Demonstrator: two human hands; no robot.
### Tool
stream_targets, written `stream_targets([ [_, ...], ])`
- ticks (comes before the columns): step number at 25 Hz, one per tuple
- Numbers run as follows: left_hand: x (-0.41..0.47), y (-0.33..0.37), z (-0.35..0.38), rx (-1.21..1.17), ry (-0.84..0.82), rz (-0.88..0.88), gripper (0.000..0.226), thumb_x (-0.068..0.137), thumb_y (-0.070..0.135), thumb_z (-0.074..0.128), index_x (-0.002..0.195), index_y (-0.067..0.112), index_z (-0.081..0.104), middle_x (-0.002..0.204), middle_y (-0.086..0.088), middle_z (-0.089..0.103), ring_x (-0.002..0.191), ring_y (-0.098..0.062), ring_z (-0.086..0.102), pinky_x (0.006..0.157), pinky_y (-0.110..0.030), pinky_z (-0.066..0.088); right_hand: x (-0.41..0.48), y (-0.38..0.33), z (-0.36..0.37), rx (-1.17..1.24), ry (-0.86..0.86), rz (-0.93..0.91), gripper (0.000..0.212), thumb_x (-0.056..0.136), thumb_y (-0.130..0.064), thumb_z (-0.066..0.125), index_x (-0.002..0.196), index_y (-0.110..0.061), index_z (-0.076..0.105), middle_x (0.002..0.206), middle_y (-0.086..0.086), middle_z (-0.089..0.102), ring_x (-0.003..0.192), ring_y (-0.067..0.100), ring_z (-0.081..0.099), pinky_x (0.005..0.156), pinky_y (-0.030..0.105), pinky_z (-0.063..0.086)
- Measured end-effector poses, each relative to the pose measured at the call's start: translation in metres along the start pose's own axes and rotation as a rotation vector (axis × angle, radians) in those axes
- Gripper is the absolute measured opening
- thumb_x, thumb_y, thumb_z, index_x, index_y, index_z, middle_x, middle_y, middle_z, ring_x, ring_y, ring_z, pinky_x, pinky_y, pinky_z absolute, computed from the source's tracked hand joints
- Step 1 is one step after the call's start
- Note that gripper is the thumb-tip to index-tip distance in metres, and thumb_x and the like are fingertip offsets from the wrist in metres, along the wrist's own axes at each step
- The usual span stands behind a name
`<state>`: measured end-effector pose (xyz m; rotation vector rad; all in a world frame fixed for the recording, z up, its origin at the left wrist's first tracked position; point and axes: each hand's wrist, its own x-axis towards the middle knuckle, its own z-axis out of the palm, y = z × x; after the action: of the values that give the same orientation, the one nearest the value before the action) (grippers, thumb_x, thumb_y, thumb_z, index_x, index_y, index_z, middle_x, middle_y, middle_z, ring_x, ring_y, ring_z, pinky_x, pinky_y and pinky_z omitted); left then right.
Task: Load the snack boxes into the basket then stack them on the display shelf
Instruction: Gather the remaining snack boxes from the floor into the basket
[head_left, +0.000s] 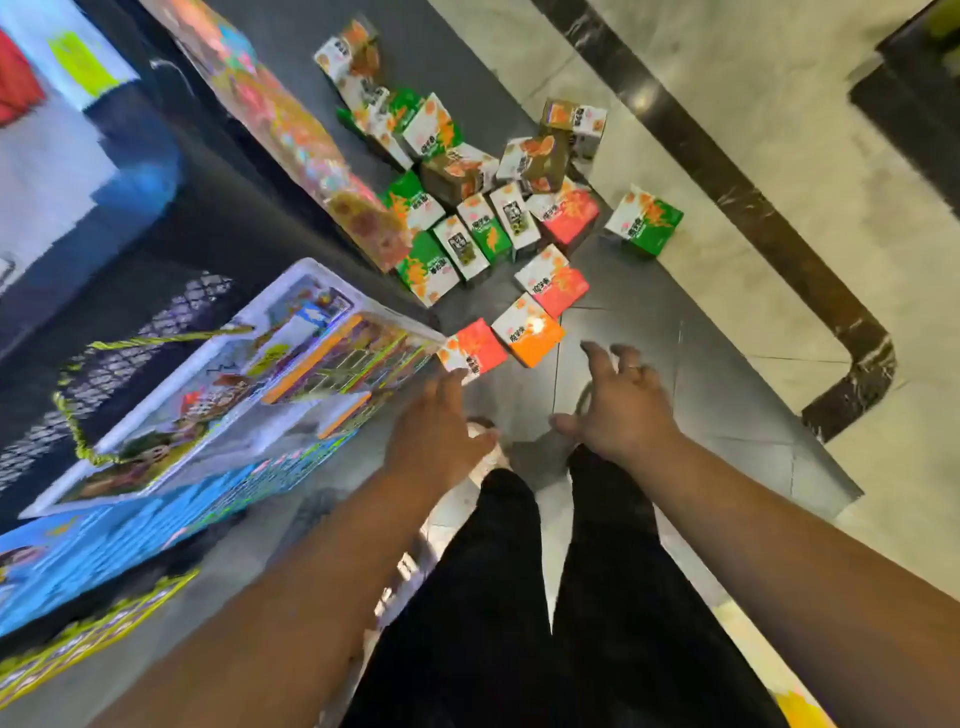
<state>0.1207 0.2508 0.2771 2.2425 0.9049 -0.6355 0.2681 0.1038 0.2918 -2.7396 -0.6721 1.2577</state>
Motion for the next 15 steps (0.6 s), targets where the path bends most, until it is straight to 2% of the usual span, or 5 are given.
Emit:
stream_targets([
  [5, 0.134, -0.039, 0.094, -0.118, -0.069, -0.183, 0.077, 0.072, 0.041, 0.076, 0.137, 0.017, 0.043, 0.131, -0.01, 0.057, 0.121, -0.033, 0.055, 0.097, -0.044, 0.048, 0.152, 0.041, 0.062, 0.01, -0.068, 0.001, 0.098, 0.077, -0.051, 0.073, 0.153, -0.024, 0.017, 0.154, 0.014, 0.022, 0.138, 0.039, 0.028, 0.109, 0.045, 0.031],
  [8, 0.196, -0.069, 0.152, -0.272, -0.104, -0.333, 0.076, 0.078, 0.033, 0.08, 0.14, 0.014, 0.041, 0.129, -0.005, 0.053, 0.122, -0.025, 0.051, 0.101, -0.037, 0.044, 0.236, 0.071, 0.108, 0.116, -0.029, 0.036, 0.092, 0.08, -0.05, 0.071, 0.152, -0.019, 0.022, 0.151, 0.018, 0.029, 0.138, 0.039, 0.031, 0.108, 0.045, 0.032],
  [11, 0.246, -0.103, 0.203, -0.414, -0.061, -0.442, 0.08, 0.078, 0.03, 0.082, 0.143, 0.011, 0.039, 0.14, -0.01, 0.049, 0.129, -0.029, 0.047, 0.107, -0.039, 0.04, 0.303, 0.094, 0.16, 0.209, -0.075, 0.099, 0.099, 0.077, -0.052, 0.074, 0.152, -0.013, 0.023, 0.152, 0.019, 0.028, 0.14, 0.038, 0.03, 0.11, 0.043, 0.03],
  [13, 0.279, -0.132, 0.232, -0.448, -0.06, -0.488, 0.088, 0.069, 0.037, 0.084, 0.141, 0.011, 0.042, 0.141, -0.01, 0.051, 0.128, -0.028, 0.048, 0.108, -0.042, 0.04, 0.347, 0.097, 0.196, 0.232, -0.098, 0.064, 0.099, 0.076, -0.049, 0.077, 0.15, -0.009, 0.026, 0.151, 0.018, 0.031, 0.141, 0.035, 0.028, 0.11, 0.041, 0.029],
  [15, 0.305, -0.16, 0.252, -0.511, -0.032, -0.531, 0.082, 0.061, 0.041, 0.082, 0.133, 0.015, 0.051, 0.134, -0.01, 0.058, 0.123, -0.028, 0.054, 0.105, -0.044, 0.044, 0.383, 0.094, 0.228, 0.255, -0.127, 0.039, 0.087, 0.079, -0.04, 0.077, 0.145, -0.005, 0.033, 0.146, 0.019, 0.039, 0.139, 0.032, 0.029, 0.107, 0.036, 0.03],
])
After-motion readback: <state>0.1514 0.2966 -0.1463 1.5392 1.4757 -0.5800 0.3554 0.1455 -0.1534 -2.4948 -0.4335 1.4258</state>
